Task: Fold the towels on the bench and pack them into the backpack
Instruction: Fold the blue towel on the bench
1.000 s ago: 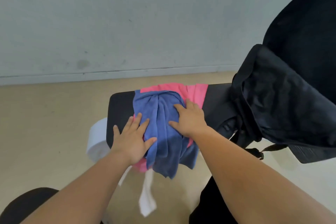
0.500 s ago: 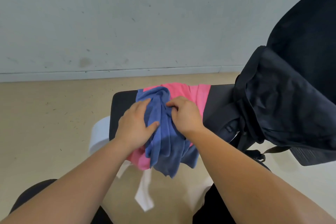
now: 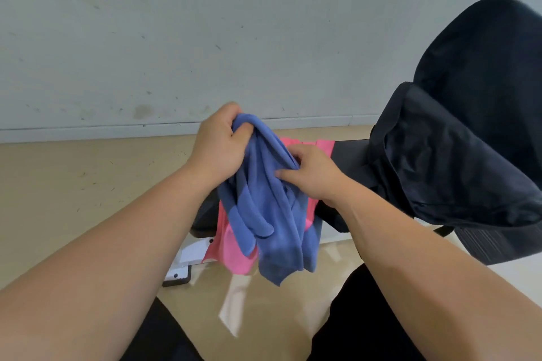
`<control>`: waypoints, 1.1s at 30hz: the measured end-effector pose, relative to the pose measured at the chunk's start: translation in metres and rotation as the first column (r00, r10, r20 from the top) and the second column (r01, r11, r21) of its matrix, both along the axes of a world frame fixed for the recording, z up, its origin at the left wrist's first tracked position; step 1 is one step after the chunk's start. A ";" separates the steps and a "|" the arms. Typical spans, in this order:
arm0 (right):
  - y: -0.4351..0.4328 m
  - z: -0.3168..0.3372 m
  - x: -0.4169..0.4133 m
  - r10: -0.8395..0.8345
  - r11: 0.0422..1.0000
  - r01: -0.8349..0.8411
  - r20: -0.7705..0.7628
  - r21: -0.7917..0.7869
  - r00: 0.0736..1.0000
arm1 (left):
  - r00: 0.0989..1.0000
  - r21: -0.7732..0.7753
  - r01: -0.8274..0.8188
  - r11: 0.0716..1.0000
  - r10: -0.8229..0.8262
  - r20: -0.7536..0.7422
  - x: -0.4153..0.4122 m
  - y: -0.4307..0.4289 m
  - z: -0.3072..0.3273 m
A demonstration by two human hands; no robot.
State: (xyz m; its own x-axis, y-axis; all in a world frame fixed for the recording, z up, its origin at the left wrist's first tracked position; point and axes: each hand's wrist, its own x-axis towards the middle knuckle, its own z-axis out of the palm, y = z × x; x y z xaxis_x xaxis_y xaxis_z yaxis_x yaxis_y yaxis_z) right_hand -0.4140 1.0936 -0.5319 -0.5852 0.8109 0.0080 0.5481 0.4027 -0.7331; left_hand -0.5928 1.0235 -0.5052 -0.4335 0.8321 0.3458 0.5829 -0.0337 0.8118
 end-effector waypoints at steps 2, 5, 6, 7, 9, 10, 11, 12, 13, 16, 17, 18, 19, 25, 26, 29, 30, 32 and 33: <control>-0.005 -0.006 0.006 -0.037 0.999 0.037 0.057 0.007 0.998 | 0.995 0.060 -0.052 0.997 0.047 0.083 -0.003 -0.008 0.014; -0.010 -0.012 0.018 -0.069 0.998 0.066 0.188 0.023 0.980 | 0.988 0.119 -0.129 0.984 0.117 0.102 -0.013 -0.024 0.035; -0.011 -0.014 0.023 -0.091 0.996 0.081 0.253 0.047 0.963 | 0.984 0.132 -0.161 0.978 0.149 0.095 -0.017 -0.031 0.042; -0.011 -0.016 0.027 -0.122 0.992 0.104 0.324 0.070 0.938 | 0.979 0.143 -0.195 0.970 0.184 0.092 -0.022 -0.037 0.048; -0.014 -0.015 0.036 -0.182 0.983 0.155 0.429 0.097 0.885 | 0.959 0.143 -0.277 0.950 0.266 0.092 -0.036 -0.049 0.056; -0.015 -0.014 0.040 -0.212 0.977 0.191 0.437 0.091 0.874 | 0.947 0.124 -0.321 0.939 0.313 0.078 -0.044 -0.055 0.057; -0.015 -0.013 0.042 -0.243 0.970 0.233 0.402 0.074 0.883 | 0.935 0.091 -0.355 0.930 0.353 0.040 -0.052 -0.061 0.056; -0.016 -0.011 0.044 -0.269 0.962 0.270 0.335 0.043 0.903 | 0.926 0.036 -0.375 0.926 0.376 -0.025 -0.060 -0.067 0.053; -0.018 -0.008 0.043 -0.282 0.957 0.290 0.251 0.005 0.926 | 0.924 -0.051 -0.375 0.926 0.369 -0.101 -0.068 -0.073 0.047; -0.028 0.014 0.033 -0.203 0.976 0.210 0.097 -0.064 0.974 | 0.953 -0.402 -0.278 0.873 0.197 -0.230 -0.082 -0.093 0.014; -0.032 0.023 0.029 -0.147 0.985 0.155 0.105 -0.074 0.983 | 0.964 -0.455 -0.248 0.855 0.171 -0.204 -0.084 -0.099 0.001; -0.035 0.031 0.024 -0.087 0.990 0.101 0.133 -0.100 0.987 | 0.972 -0.464 -0.232 0.855 0.181 -0.151 -0.085 -0.105 -0.009; -0.038 0.039 0.022 -0.020 0.988 0.046 0.171 -0.149 0.985 | 0.973 -0.444 -0.232 0.865 0.214 -0.091 -0.085 -0.108 -0.018; -0.020 0.058 0.032 0.318 0.852 -0.062 0.418 -0.520 0.851 | 0.988 -0.577 -0.097 0.811 0.148 0.042 -0.073 -0.104 -0.039; -0.011 0.057 0.034 0.287 0.884 -0.048 0.459 -0.464 0.841 | 0.989 -0.580 -0.094 0.809 0.144 0.040 -0.073 -0.100 -0.041; 0.017 0.053 0.032 0.099 0.970 0.027 0.496 -0.241 0.862 | 0.971 -0.486 -0.169 0.858 0.229 0.068 -0.077 -0.082 -0.047; 0.029 0.049 0.029 0.014 0.978 0.081 0.448 -0.193 0.894 | 0.963 -0.448 -0.198 0.872 0.259 0.077 -0.078 -0.075 -0.049; 0.056 0.035 0.025 -0.125 0.988 0.150 0.416 -0.027 0.901 | 0.959 -0.408 -0.237 0.882 0.280 0.049 -0.081 -0.060 -0.056; 0.069 0.025 0.024 -0.179 0.984 0.151 0.463 0.097 0.868 | 0.959 -0.410 -0.255 0.876 0.282 0.007 -0.081 -0.053 -0.061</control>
State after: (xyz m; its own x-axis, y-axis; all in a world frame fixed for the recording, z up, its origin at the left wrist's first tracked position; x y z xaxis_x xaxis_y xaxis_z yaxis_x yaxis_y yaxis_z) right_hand -0.3895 1.1624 -0.5069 -0.3893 0.9022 -0.1855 0.8831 0.3084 -0.3536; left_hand -0.6741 0.9703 -0.5659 -0.6700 0.7418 -0.0287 0.4685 0.4526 0.7587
